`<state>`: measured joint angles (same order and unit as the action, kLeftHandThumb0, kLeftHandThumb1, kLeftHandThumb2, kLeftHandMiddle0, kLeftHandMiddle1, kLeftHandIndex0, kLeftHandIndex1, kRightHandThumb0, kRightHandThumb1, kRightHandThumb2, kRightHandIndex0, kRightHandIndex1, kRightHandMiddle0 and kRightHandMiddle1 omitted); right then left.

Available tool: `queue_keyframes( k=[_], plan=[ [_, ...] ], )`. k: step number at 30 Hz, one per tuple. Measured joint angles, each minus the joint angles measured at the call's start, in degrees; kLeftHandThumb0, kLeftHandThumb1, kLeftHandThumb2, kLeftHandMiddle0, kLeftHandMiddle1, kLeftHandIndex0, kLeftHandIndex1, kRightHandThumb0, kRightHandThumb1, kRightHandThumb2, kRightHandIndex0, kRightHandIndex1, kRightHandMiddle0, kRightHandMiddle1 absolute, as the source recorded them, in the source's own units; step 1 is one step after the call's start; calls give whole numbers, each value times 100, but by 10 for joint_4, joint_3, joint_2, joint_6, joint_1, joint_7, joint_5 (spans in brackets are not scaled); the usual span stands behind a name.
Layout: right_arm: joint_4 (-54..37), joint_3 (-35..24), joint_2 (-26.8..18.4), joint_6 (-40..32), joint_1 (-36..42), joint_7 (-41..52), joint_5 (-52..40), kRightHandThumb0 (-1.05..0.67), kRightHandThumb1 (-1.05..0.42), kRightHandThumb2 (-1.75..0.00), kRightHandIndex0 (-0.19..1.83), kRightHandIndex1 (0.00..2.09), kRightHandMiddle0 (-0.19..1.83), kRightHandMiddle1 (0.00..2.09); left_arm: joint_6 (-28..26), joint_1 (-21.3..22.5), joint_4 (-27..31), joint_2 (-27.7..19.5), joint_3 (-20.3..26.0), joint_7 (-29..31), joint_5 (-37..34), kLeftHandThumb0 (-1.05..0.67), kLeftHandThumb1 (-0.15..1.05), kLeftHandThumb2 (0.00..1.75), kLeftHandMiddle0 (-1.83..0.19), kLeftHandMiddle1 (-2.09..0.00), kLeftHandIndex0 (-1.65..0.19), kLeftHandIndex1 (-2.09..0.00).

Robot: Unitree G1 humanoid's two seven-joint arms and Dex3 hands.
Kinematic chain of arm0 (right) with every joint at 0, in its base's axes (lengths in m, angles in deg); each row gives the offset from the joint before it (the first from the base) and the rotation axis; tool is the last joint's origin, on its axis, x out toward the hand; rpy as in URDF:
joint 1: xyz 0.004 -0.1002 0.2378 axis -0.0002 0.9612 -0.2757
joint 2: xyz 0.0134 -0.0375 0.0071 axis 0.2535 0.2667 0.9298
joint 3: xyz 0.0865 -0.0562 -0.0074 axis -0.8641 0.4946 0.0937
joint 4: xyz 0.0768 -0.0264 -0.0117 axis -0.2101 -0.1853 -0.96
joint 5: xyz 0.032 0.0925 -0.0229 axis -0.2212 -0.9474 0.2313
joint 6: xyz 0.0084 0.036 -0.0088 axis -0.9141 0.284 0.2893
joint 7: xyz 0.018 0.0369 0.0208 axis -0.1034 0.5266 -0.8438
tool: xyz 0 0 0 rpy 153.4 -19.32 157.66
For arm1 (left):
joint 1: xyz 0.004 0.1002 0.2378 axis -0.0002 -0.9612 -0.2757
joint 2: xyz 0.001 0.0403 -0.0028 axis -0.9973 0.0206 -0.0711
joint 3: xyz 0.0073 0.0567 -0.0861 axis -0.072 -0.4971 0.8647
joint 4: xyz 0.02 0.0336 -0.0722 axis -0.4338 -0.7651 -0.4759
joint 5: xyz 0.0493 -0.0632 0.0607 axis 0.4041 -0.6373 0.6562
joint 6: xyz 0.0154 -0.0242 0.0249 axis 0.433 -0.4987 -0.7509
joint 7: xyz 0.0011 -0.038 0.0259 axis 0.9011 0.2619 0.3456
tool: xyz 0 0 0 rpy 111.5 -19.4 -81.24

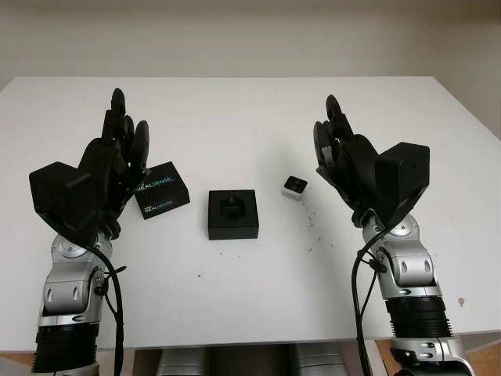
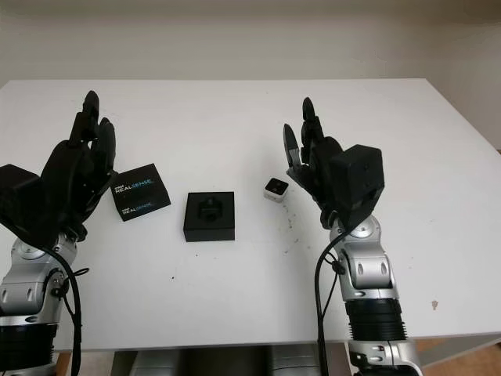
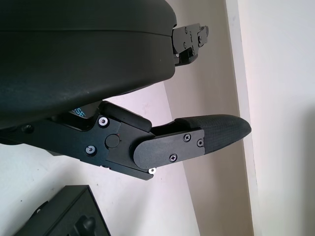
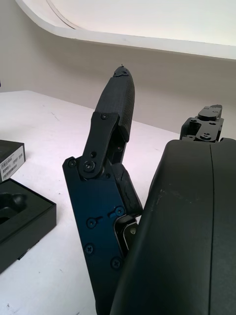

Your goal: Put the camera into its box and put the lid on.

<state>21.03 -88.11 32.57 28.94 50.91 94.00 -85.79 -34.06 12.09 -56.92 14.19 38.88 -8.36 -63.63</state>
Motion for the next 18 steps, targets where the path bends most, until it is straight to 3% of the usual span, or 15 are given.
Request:
queue_keyframes(
  k=[7, 13, 18],
  plan=[
    [-4, 0, 0, 0, 3, -2, 4, -74, -105, -62, -19, 0, -19, 0, -1, -4, 6, 0, 0, 2, 0, -78, 105, 63, 19, 0, 19, 0],
    [-4, 13, -12, -23, -5, -36, 59, -74, -102, -13, 0, 10, 1, 9, 0, -4, 6, -1, 0, 9, 0, -78, 105, 64, 19, 0, 19, 0],
    [-9, 64, -76, -51, -40, -30, 168, -74, -97, -5, 23, 20, 21, 17, -1, -6, 8, 1, 0, 7, 0, -76, 105, 63, 19, 0, 19, 0]
  ],
)
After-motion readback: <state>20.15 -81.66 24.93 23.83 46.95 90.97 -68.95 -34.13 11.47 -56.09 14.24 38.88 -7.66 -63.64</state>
